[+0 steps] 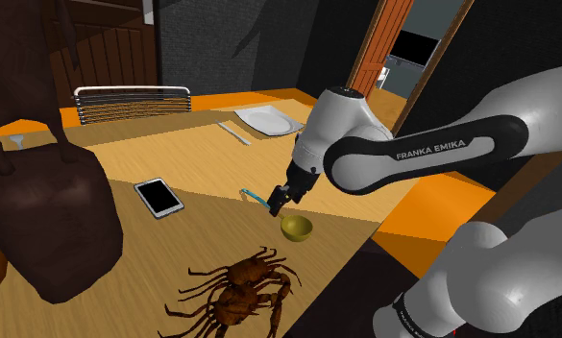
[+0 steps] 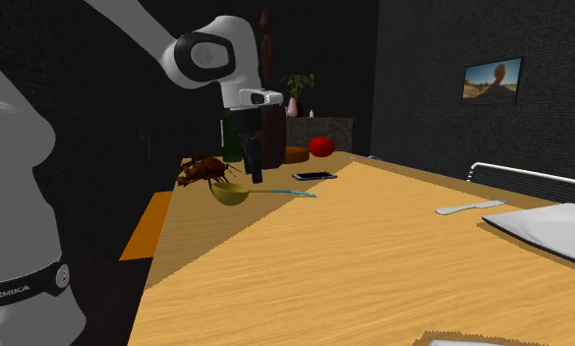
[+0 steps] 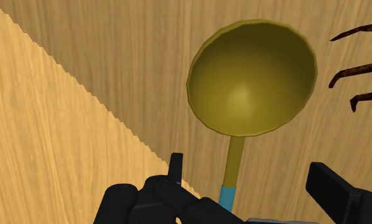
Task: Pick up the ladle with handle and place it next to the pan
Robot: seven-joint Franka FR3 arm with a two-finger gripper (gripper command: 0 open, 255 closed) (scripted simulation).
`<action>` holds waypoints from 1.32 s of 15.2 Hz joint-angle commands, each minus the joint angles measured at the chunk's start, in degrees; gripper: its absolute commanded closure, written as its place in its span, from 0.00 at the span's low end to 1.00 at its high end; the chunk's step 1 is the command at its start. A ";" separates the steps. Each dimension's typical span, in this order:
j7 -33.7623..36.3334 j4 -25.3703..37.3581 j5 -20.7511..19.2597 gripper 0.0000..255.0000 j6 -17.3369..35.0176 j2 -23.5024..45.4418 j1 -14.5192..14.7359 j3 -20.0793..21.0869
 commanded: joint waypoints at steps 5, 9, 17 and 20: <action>0.35 -1.49 -0.32 0.00 5.34 3.84 -0.22 0.53; 0.35 -1.49 -0.32 0.00 5.34 3.84 -0.22 0.53; 0.35 -1.48 -0.32 1.00 5.33 3.83 -0.22 0.53; 0.34 -1.49 -0.32 1.00 5.33 3.83 -0.22 0.52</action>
